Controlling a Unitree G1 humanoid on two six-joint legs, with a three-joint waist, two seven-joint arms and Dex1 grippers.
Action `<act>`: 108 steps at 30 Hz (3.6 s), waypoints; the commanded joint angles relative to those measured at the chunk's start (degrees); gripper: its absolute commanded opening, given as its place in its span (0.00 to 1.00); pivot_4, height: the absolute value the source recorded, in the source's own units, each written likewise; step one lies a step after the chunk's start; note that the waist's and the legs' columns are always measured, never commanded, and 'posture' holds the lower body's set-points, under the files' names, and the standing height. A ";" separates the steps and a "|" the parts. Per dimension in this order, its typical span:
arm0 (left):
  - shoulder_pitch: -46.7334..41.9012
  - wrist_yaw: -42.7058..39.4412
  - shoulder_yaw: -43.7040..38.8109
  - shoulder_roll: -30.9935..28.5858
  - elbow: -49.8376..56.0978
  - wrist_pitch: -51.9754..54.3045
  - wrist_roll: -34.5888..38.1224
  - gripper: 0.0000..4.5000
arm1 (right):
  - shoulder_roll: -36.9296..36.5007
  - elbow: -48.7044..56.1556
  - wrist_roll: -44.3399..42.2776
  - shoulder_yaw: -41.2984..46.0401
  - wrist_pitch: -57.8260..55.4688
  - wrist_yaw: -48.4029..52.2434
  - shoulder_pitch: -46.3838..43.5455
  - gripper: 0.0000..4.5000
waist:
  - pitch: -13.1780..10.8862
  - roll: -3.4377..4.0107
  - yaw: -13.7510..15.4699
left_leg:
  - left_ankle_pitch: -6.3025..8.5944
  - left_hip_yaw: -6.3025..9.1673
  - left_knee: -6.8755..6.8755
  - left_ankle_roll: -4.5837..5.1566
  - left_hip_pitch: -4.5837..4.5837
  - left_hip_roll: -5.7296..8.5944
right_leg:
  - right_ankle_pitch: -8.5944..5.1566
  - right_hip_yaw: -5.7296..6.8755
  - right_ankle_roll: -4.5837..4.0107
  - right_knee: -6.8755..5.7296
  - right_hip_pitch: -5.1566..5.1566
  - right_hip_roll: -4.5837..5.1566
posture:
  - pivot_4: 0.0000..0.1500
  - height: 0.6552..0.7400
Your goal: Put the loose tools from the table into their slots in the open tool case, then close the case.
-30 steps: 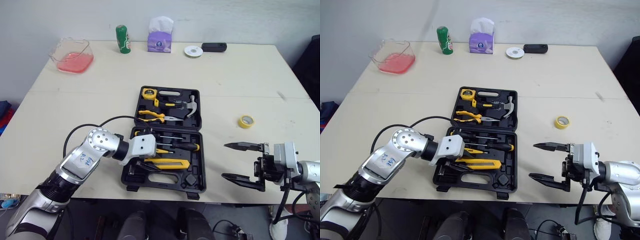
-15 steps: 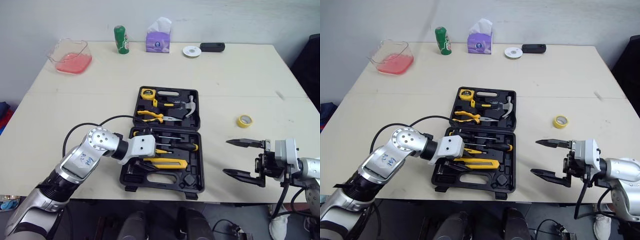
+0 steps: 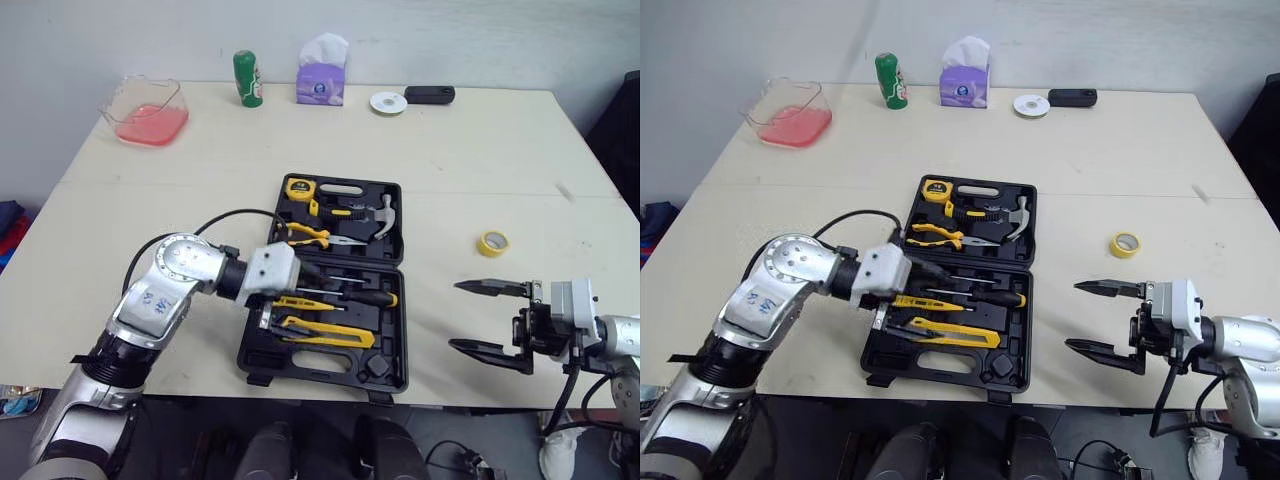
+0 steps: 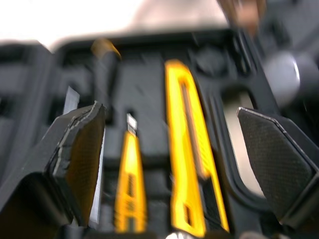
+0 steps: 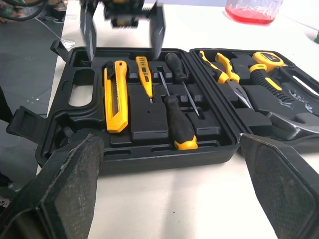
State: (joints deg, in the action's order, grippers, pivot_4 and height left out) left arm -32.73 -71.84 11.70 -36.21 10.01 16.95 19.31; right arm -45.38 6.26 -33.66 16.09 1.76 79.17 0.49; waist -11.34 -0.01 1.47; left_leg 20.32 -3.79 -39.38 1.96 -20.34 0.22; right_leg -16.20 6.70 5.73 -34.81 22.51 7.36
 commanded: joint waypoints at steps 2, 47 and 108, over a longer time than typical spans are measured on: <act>2.48 -3.27 -3.73 1.74 -0.52 -3.60 6.16 0.62 | 0.43 0.18 -0.18 1.94 1.86 -0.47 1.29 1.00 | 0.00 0.00 -0.02 | 0.00 0.00 0.00 0.00 0.00 0.00 | 0.00 0.01 0.00 0.00 0.00 0.01 | 1.00 1.00; 8.91 5.23 -1.39 2.94 -5.88 -15.66 -4.07 0.01 | 1.29 -2.87 -0.34 8.71 4.14 -6.40 3.93 1.00 | 0.51 0.50 -0.10 | 0.27 0.03 0.15 -0.04 0.96 -0.15 | -0.02 -0.04 -0.04 0.53 -0.93 0.22 | 1.00 1.00; 14.87 16.76 -22.89 -6.87 13.97 9.98 25.22 0.99 | -16.41 -40.32 31.74 -30.79 -21.12 -0.87 -52.02 1.00 | 0.24 0.87 -1.70 | 0.32 -0.23 0.16 -0.03 -0.18 -0.17 | -0.02 -0.03 -0.03 0.43 0.21 0.06 | 1.00 1.00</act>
State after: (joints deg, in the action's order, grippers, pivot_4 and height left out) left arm -17.11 -55.01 -11.22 -43.07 21.24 25.92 42.38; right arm -61.93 -30.14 -4.74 -13.94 -22.19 76.86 -49.43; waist -11.10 0.86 -0.23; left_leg 20.62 -4.02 -39.23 1.94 -20.54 0.06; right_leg -16.20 6.67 5.71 -34.38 22.72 7.40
